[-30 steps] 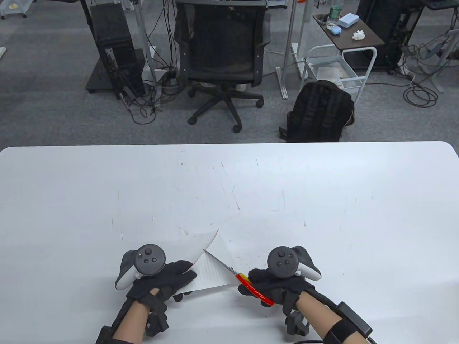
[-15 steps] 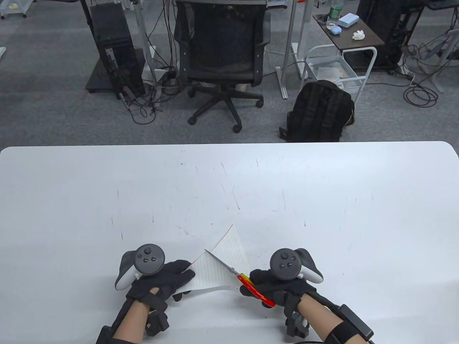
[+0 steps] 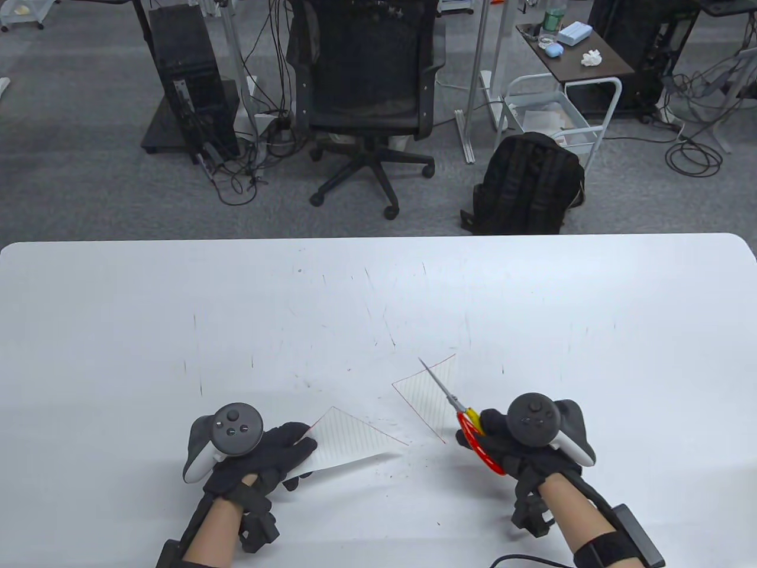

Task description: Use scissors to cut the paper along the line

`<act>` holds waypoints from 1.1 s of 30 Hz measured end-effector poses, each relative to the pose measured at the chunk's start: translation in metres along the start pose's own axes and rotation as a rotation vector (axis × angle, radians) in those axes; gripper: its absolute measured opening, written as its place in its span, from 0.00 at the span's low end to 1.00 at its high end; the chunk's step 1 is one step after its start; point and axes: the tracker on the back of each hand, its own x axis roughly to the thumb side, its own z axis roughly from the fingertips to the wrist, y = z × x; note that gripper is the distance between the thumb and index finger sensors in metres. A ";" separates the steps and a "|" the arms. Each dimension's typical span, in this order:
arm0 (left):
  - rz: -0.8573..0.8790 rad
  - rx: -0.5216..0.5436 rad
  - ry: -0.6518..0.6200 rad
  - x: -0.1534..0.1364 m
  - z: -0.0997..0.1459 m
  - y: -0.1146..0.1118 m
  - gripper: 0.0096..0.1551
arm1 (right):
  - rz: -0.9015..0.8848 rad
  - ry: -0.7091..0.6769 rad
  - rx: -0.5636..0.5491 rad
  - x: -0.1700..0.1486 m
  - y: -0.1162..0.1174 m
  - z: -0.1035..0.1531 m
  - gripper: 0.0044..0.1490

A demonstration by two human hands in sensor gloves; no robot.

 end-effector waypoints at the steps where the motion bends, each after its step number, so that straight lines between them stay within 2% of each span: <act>1: 0.001 -0.003 -0.001 0.000 0.000 0.000 0.21 | 0.064 0.035 -0.014 -0.008 -0.005 0.003 0.37; 5: 0.005 -0.011 -0.004 0.000 -0.001 -0.001 0.21 | 0.319 0.183 -0.042 -0.040 -0.018 0.014 0.38; 9: 0.008 -0.015 -0.005 0.000 -0.001 -0.001 0.21 | 0.351 0.312 -0.038 -0.063 -0.018 0.022 0.38; 14: 0.013 -0.017 -0.003 0.000 -0.001 -0.001 0.21 | 0.377 0.370 -0.039 -0.074 -0.015 0.026 0.38; 23: 0.024 -0.024 -0.005 0.000 -0.001 -0.002 0.21 | 0.665 0.396 0.000 -0.076 -0.006 0.021 0.39; 28: 0.018 -0.025 -0.006 0.000 -0.001 -0.002 0.21 | 0.673 0.432 0.069 -0.072 -0.005 0.017 0.43; 33: 0.018 -0.033 -0.018 0.002 -0.001 -0.001 0.21 | 0.513 0.459 0.045 -0.077 -0.011 0.021 0.46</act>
